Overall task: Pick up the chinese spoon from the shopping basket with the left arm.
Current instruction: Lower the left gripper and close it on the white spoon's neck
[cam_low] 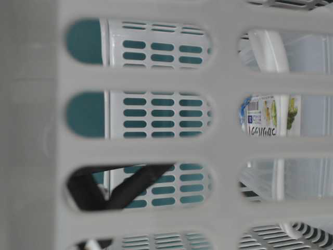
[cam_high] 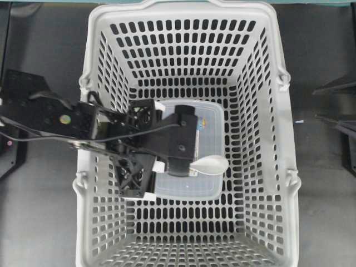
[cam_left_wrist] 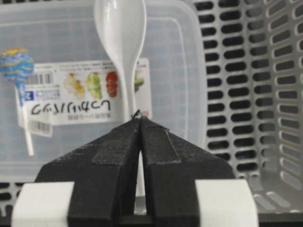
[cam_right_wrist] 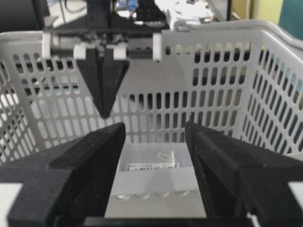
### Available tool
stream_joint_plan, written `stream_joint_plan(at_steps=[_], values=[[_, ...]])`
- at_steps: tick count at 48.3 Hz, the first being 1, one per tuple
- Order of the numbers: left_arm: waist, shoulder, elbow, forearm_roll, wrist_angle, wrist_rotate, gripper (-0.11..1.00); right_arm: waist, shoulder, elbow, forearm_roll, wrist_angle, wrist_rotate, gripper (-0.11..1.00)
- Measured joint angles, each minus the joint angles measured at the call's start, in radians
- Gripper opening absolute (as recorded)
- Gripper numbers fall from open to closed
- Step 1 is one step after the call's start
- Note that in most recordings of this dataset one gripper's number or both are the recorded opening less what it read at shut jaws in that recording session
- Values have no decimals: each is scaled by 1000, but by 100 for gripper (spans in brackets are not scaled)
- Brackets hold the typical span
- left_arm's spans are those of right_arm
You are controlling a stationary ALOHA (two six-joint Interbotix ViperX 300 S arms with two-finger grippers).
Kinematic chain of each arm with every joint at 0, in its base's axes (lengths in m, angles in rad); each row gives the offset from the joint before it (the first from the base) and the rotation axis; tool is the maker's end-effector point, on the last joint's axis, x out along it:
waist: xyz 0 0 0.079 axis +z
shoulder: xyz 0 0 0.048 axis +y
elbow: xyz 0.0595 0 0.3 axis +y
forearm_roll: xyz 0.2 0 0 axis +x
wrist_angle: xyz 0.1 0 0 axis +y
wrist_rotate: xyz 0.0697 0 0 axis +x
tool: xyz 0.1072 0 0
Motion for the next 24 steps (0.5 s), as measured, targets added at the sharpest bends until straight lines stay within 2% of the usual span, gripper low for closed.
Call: stream_joint_plan(at_steps=[2, 5, 13, 16, 19, 24], values=[[0, 12, -2, 0, 2, 0, 3, 0, 0, 0, 0, 0, 0, 51], [0, 31, -2, 0, 2, 0, 15, 0, 0, 0, 0, 0, 0, 52], [0, 89, -11, 0, 2, -5, 67, 0, 0, 0, 0, 0, 0, 52], [0, 114, -18, 0, 3, -6, 82, 0, 0, 0, 0, 0, 0, 52], [0, 133, -25, 0, 3, -8, 89, 0, 0, 0, 0, 0, 0, 52], [-3, 166, -34, 0, 3, -8, 86, 0, 0, 0, 0, 0, 0, 52]])
